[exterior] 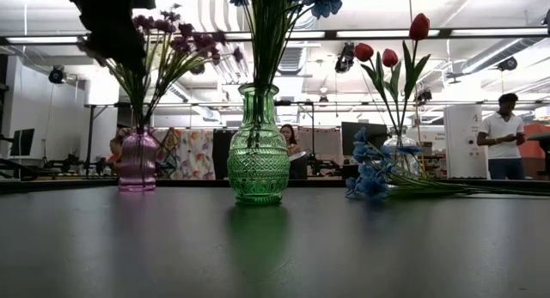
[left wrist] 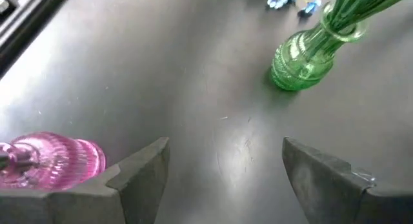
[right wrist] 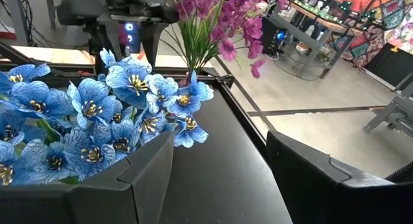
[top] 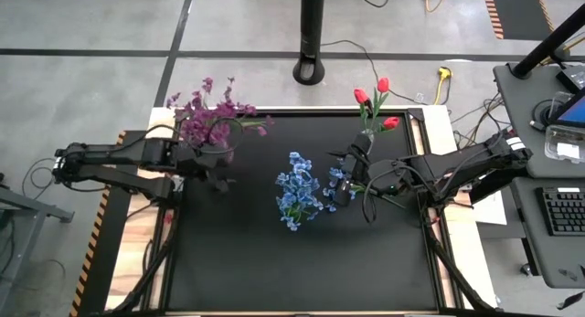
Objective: Sort flowers into vase by color
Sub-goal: Put the purple flower into the purple crystal vase
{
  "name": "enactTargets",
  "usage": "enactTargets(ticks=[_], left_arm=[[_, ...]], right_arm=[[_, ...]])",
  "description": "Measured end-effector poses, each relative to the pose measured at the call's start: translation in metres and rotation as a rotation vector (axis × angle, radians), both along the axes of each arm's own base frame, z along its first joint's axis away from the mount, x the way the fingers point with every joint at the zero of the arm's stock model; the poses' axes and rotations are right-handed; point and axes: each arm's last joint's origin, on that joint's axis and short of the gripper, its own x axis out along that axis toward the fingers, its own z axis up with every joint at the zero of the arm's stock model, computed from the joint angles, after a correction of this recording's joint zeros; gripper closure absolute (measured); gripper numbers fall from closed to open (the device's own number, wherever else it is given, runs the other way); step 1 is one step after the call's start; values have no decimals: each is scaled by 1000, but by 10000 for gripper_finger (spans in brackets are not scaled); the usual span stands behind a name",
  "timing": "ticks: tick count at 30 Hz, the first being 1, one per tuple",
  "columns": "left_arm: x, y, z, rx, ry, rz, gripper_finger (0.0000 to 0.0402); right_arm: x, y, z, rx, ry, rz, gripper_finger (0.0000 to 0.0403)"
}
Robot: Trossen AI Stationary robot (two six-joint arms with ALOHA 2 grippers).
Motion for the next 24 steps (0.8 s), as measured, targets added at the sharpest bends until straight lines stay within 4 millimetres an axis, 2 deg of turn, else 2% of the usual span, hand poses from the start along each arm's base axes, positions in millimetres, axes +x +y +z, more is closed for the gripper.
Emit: enactTargets(ticks=[12,24], left_arm=[[-20,0,31,55,-172,-38,120],[-32,0,50,106,-352,-75,120]], right_arm=[[0,0,0,3,-1,-1,161],[0,0,0,2,-1,-1,161]])
